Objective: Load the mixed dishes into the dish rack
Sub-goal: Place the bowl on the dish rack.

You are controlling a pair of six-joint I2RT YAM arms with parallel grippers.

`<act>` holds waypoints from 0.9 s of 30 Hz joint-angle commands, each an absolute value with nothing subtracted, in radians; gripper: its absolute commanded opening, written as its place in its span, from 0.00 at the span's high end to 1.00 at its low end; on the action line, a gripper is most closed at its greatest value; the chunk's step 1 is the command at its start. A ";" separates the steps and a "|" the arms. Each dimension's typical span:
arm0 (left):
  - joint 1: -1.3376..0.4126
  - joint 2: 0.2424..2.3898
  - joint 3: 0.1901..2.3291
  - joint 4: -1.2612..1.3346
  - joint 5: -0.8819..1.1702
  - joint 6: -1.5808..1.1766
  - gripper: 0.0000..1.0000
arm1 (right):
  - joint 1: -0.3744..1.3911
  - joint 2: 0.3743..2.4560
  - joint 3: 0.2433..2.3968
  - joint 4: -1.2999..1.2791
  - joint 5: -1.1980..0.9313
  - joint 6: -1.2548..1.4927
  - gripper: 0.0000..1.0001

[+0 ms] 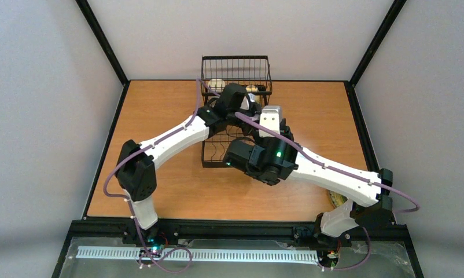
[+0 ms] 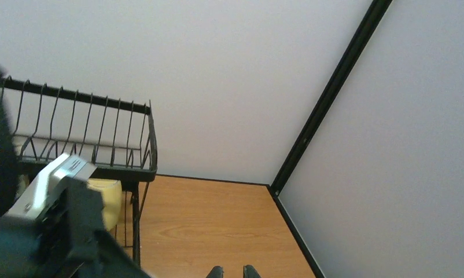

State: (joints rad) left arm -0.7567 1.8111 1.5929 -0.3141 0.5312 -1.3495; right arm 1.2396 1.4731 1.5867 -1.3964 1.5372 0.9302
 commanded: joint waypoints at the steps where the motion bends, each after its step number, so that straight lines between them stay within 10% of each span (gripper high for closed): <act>1: -0.732 1.698 1.524 -0.171 0.565 -1.318 1.00 | 1.232 1.427 1.615 -1.362 1.585 0.958 0.73; 8: -0.691 1.589 1.306 0.078 0.612 -1.376 1.00 | 1.192 1.378 1.586 -1.319 1.565 0.964 0.35; 27: -0.651 1.681 0.947 0.894 0.683 -1.607 1.00 | 1.158 1.285 1.412 -1.323 1.513 1.152 0.32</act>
State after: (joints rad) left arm -0.6609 1.6283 0.9527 0.5991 0.6651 -1.5375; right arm 1.1706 1.3087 1.4326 -1.3071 1.5085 1.0492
